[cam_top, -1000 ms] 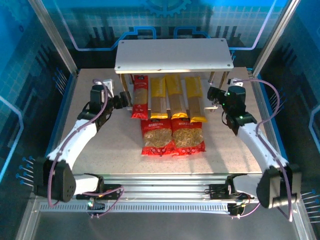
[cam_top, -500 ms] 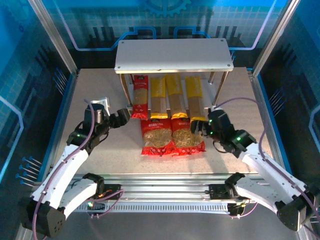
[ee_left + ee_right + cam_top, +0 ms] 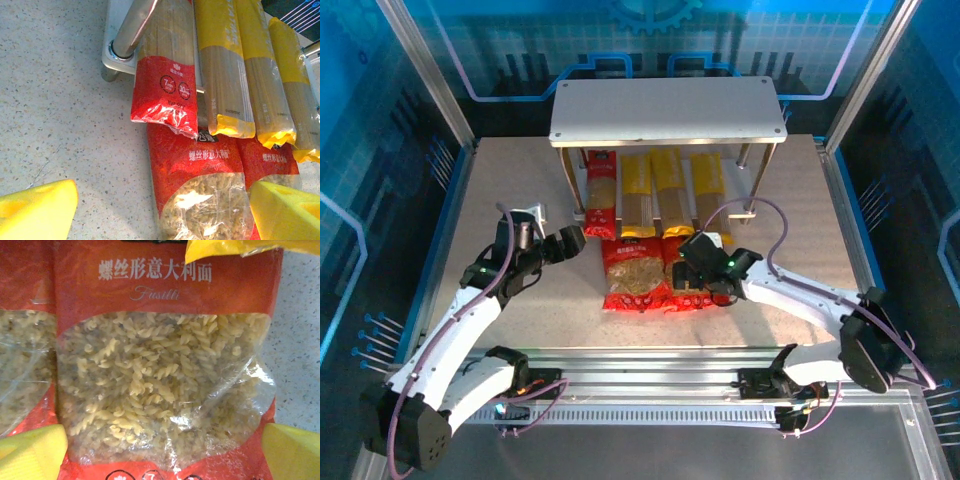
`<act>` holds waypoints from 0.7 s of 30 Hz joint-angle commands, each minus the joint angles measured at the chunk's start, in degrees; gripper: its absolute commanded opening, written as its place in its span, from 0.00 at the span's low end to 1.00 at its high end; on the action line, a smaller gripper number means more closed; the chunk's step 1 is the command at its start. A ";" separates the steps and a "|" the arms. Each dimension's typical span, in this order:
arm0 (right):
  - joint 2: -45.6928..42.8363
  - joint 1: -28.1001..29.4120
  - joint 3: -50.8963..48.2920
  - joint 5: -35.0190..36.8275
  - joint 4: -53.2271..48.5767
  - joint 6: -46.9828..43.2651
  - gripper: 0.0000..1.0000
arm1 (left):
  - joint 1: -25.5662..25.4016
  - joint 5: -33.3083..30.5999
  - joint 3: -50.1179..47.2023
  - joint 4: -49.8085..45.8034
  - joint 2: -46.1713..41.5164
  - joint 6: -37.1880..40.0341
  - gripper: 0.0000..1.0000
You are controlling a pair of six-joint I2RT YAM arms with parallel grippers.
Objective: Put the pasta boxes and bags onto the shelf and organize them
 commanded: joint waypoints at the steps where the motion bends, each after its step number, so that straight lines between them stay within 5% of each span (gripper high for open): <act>1: 3.16 -0.37 3.54 2.37 -0.37 1.30 1.00 | -0.32 1.08 -0.73 0.27 -1.22 -0.03 0.90; 21: 14.39 -3.89 4.51 -4.44 2.96 -1.31 1.00 | -0.07 0.18 -2.00 0.96 -2.45 0.28 0.91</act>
